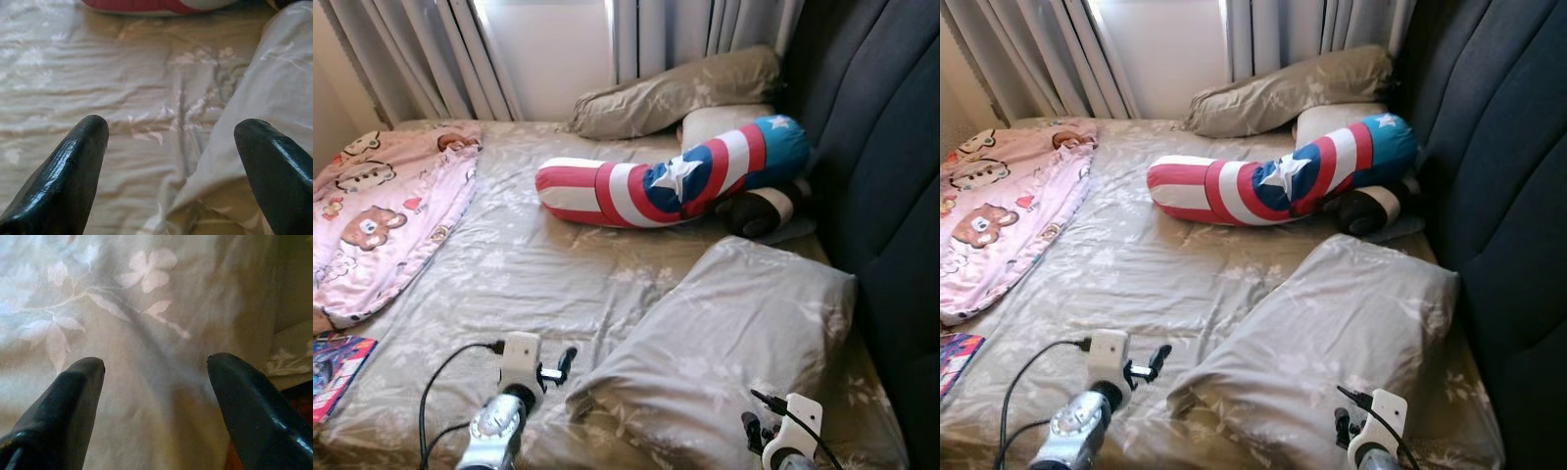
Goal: Clean up the room
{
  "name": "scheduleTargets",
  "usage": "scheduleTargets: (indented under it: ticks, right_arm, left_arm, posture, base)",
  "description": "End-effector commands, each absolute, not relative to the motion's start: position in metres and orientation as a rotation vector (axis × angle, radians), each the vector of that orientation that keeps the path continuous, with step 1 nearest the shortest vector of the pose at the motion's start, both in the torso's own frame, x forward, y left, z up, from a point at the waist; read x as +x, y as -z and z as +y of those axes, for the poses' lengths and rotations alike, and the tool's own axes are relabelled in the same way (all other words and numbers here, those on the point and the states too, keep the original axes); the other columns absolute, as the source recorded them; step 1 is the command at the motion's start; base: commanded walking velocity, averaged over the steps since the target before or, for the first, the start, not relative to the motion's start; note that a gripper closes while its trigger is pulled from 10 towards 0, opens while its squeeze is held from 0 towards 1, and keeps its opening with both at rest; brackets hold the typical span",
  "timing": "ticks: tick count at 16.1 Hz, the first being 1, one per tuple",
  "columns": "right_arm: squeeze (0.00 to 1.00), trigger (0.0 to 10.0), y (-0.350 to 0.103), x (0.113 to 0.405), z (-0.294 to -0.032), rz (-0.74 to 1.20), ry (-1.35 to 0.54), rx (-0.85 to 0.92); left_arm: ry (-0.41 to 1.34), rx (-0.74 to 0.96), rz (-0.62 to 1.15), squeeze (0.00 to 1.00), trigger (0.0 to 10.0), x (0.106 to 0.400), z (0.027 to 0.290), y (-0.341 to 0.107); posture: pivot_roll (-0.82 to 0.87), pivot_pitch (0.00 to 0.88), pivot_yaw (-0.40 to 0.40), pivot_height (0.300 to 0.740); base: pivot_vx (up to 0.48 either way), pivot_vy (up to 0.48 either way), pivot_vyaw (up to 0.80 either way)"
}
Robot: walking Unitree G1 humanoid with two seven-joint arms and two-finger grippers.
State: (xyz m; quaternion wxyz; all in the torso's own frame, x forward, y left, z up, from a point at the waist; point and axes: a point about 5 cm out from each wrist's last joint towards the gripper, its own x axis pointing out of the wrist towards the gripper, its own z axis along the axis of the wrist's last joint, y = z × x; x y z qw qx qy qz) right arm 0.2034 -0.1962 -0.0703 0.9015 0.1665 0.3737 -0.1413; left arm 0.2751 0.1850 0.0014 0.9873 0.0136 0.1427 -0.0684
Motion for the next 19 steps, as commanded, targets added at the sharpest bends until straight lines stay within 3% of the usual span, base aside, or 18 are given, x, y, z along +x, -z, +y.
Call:
scheduleTargets:
  ticks: [1, 7, 12, 19]
  right_arm:
    - [0.00, 10.0, 0.070, 0.205, -0.191, 0.779, 0.298, 0.372]
    - [0.00, 10.0, 0.075, 0.198, -0.188, 0.791, 0.315, 0.375]
    - [0.00, 10.0, 0.074, 0.194, -0.207, 0.807, 0.388, 0.321]
    - [0.00, 10.0, 0.089, 0.173, -0.184, 0.903, 0.323, 0.361]
  left_arm:
    - [0.134, 0.030, 0.281, 0.00, 10.0, 0.277, 0.192, -0.005]
    - [0.186, 0.048, 0.193, 0.00, 10.0, 0.274, 0.199, -0.022]
    - [0.208, 0.036, 0.154, 0.00, 10.0, 0.280, 0.193, -0.034]
    - [0.151, -0.011, 0.123, 0.00, 10.0, 0.271, 0.210, -0.056]
  posture:
    - [0.01, 0.076, 0.059, 0.705]
    - [0.05, 0.158, 0.113, 0.705]
    - [0.04, 0.182, 0.102, 0.705]
    - [0.09, 0.251, 0.116, 0.705]
  base:
    - [0.000, 0.000, 0.00]
    - [0.000, 0.000, 0.00]
    - [0.000, 0.000, 0.00]
    - [0.000, 0.000, 0.00]
